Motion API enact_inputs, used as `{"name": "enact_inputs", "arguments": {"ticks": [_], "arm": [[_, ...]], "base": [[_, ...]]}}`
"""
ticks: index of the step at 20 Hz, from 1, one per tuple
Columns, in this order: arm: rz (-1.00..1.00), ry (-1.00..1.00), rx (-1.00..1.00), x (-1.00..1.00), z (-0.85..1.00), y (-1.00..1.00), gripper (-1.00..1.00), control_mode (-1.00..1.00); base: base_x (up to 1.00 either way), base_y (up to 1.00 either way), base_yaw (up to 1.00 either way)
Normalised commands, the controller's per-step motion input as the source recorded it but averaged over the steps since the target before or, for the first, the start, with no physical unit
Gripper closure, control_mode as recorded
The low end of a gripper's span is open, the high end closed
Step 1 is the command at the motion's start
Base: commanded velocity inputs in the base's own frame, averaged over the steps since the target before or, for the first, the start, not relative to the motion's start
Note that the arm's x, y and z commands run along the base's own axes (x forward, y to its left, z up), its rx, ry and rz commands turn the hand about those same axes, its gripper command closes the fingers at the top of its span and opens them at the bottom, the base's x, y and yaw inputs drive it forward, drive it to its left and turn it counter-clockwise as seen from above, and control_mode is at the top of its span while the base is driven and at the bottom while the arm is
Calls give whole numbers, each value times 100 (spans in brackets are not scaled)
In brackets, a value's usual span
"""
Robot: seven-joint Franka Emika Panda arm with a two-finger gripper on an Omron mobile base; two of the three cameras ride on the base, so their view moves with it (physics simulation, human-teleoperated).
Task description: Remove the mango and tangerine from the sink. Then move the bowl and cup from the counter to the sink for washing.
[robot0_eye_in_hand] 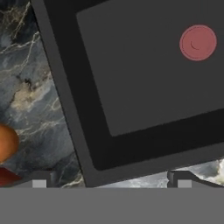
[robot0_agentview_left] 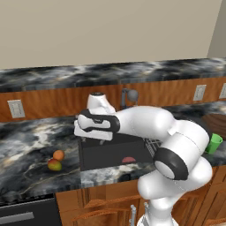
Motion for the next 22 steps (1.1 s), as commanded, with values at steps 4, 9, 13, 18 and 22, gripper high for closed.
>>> {"name": "enact_inputs", "arguments": {"ticks": [4,9,13,18,22], "arm": [[10,0,0,-1,3,-24,-100,-100],[9,0,0,0,1,-22,-100,-100],[7,0,0,0,1,-20,-100,-100],[6,0,0,0,0,-22,-100,-100],[5,0,0,-1,0,-23,-100,-100]], "base": [[0,0,0],[0,0,0],[0,0,0],[0,0,0],[0,0,0]]}}
